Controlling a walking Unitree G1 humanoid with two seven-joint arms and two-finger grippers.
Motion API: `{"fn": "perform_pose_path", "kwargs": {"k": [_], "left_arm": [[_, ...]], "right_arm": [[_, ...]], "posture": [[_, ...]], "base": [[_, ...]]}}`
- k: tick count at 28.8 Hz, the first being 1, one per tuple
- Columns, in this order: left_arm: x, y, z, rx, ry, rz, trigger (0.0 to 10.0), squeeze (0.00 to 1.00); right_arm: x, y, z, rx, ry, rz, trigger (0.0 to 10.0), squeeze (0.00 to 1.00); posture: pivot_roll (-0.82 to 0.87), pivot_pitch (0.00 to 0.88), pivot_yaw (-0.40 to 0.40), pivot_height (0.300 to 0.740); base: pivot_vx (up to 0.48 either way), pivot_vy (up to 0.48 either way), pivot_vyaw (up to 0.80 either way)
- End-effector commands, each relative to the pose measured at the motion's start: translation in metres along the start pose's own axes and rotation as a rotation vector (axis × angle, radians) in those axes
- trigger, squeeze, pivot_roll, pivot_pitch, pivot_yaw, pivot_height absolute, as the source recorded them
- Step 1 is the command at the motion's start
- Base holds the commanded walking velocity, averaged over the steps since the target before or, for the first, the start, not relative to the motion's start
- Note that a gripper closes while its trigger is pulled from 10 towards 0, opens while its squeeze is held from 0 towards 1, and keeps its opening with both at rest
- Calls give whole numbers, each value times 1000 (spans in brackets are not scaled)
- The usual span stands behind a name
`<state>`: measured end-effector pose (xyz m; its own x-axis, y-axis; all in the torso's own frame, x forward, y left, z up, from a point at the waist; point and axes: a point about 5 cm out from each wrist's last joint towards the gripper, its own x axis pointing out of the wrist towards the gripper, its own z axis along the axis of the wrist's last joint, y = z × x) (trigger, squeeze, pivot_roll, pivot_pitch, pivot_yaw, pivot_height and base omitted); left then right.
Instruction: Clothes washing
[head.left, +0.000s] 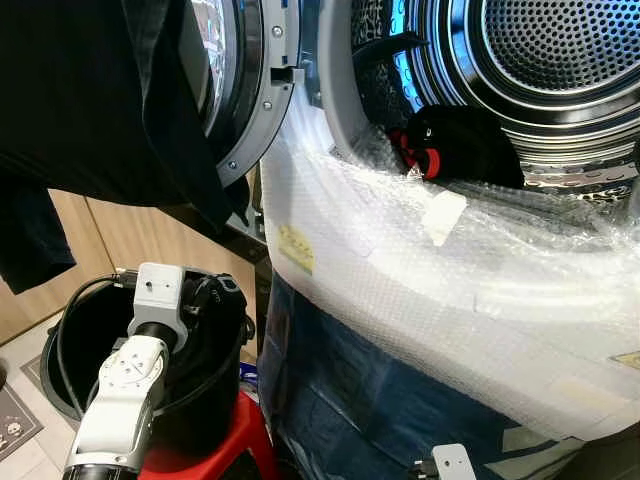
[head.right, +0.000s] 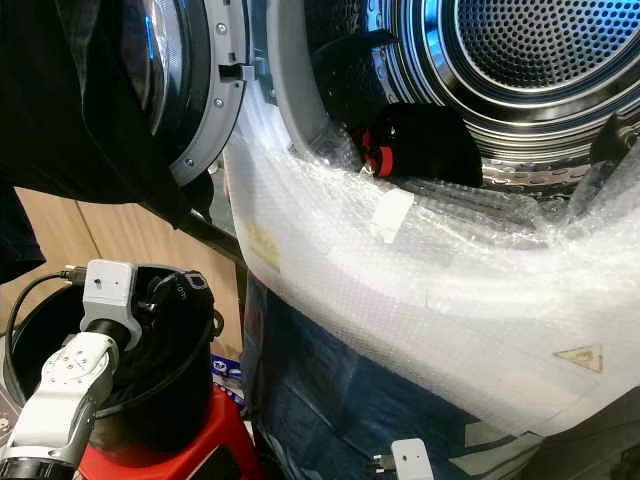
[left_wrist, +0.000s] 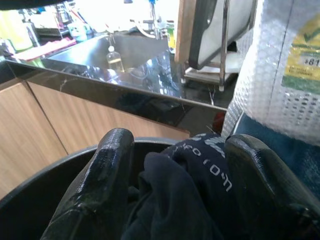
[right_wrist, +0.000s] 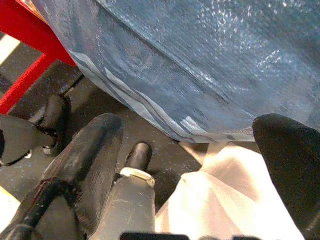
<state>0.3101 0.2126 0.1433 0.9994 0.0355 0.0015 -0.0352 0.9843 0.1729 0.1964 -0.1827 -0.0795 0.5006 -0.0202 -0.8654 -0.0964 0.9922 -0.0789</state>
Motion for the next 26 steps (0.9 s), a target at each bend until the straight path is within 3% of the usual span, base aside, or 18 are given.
{"fn": "perform_pose_path", "kwargs": {"k": [1,4,5,12,16,20,26], "left_arm": [[3,-2,-1,-19,2,3,10000,0],[4,-2,-4,-27,11,-6,10000,31],[6,-6,-4,-63,7,-40,10000,1000],[11,-6,-9,-69,26,-29,10000,1000],[15,-1,-11,-141,31,-28,10000,1000],[16,2,-9,-145,30,-24,10000,1000],[16,9,-15,-199,105,7,10000,1000]], "right_arm": [[-1,-3,-14,-8,49,-34,10000,0],[-1,-4,-17,14,56,-38,10000,0],[-2,-3,-20,31,65,-33,10000,0],[-2,-7,-22,68,72,-64,10000,0],[-2,-8,-21,81,64,-67,10000,0],[-2,-8,-20,79,63,-63,10000,0],[-2,-6,-20,61,65,-58,10000,0]], "posture": [[246,0,-54,740],[250,0,-58,740],[256,0,-61,740],[243,0,-55,740],[236,0,-52,740],[237,0,-48,740],[246,0,-50,740]], "base": [[0,0,0],[0,0,0],[0,0,0],[0,0,0],[0,0,0],[0,0,0],[0,0,0]]}}
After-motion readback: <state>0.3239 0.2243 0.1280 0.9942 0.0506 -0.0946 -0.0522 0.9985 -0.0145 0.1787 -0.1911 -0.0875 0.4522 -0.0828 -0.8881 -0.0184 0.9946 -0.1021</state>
